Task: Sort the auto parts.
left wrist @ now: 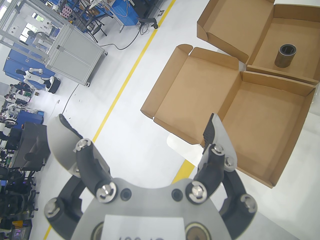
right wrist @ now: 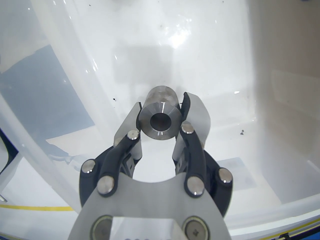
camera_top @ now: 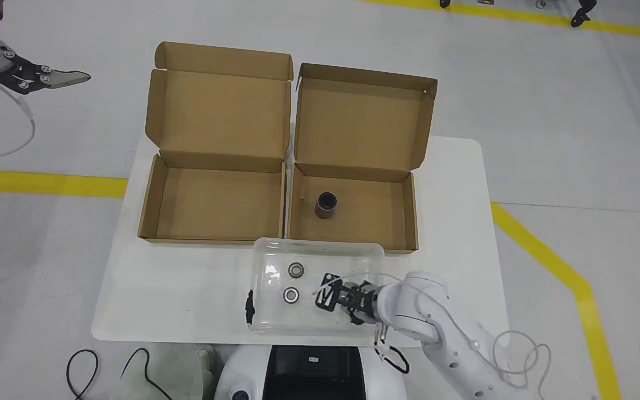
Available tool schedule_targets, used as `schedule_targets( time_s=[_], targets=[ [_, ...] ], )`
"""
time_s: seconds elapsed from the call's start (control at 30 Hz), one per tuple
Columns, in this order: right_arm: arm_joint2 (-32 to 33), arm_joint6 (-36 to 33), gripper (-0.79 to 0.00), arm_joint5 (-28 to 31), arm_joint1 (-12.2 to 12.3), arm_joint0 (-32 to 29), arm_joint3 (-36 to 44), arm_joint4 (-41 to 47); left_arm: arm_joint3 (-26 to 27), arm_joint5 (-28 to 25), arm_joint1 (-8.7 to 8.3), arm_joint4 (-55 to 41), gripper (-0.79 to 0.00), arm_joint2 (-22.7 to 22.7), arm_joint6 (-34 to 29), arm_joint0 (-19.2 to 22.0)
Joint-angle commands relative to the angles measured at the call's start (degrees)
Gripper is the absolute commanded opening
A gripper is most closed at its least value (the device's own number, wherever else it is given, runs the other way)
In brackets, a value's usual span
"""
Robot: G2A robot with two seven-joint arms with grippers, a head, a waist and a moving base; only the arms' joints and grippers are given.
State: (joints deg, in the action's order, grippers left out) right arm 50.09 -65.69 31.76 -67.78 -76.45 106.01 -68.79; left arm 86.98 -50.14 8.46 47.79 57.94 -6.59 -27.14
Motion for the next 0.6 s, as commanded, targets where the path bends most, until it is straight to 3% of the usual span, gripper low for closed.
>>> schedule_targets(
  time_s=[0.0,0.33,0.57],
  targets=[
    [0.0,1.1,-0.785,0.3,0.1,0.1,0.3,0.0,0.0,0.0,0.00,0.0,0.000,0.0,0.0,0.0],
    [2.5,11.1,-0.785,1.3,1.0,-1.3,3.3,-2.0,0.0,0.0,0.00,0.0,0.000,0.0,0.0,0.0],
    [3.4,21.8,-0.785,2.5,1.1,-0.7,3.0,-1.5,0.0,0.0,0.00,0.0,0.000,0.0,0.0,0.0]
  ],
)
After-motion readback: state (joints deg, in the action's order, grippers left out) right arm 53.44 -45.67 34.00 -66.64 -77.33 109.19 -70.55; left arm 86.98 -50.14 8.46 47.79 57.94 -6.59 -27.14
